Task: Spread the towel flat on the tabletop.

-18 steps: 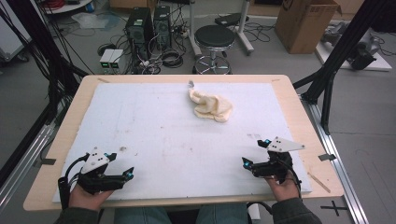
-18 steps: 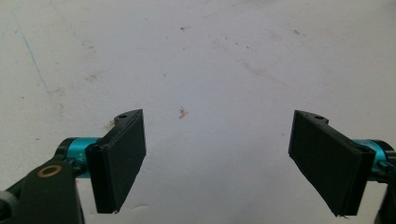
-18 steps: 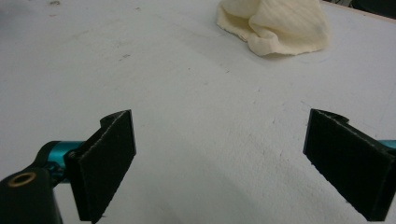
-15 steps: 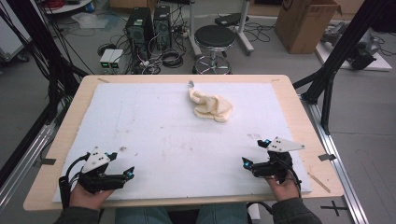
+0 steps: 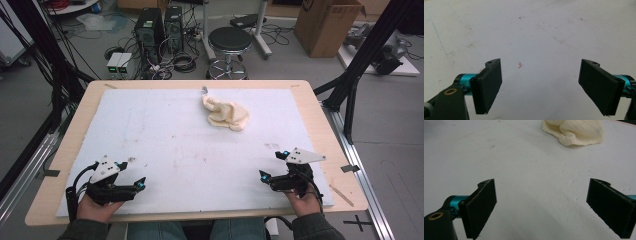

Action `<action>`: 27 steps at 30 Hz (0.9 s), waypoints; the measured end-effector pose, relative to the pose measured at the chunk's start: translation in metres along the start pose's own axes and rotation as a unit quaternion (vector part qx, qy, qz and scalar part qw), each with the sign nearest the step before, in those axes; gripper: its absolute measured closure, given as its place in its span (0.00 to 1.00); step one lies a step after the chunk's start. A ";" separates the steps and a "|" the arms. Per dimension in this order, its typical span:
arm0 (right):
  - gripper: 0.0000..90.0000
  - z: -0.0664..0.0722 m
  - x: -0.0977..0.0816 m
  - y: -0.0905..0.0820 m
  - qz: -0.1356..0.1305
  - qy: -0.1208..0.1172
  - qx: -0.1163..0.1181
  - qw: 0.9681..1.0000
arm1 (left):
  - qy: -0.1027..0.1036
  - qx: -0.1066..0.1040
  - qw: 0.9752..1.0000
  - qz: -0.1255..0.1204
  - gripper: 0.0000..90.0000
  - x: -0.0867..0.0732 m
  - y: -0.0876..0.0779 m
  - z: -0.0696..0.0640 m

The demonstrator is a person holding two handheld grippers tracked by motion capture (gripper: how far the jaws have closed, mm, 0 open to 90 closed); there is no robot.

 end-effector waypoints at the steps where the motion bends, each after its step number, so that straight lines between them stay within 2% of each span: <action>1: 0.10 0.000 0.000 -0.001 0.003 0.001 0.000 1.000 | 0.001 0.001 1.000 0.000 0.21 0.000 0.000 0.000; 27: 0.10 0.003 0.004 0.003 0.003 -0.011 0.007 1.000 | 0.000 0.004 1.000 -0.004 0.21 -0.002 -0.003 0.000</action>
Point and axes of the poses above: each handheld gripper's, and its own axes: y roughly forward along the jaws, x roughly out of its top, z roughly to its left, the point moved 3 cm from there along y, roughly forward along the jaws, and after that the axes turned 13 degrees about z, right-handed, at the moved point
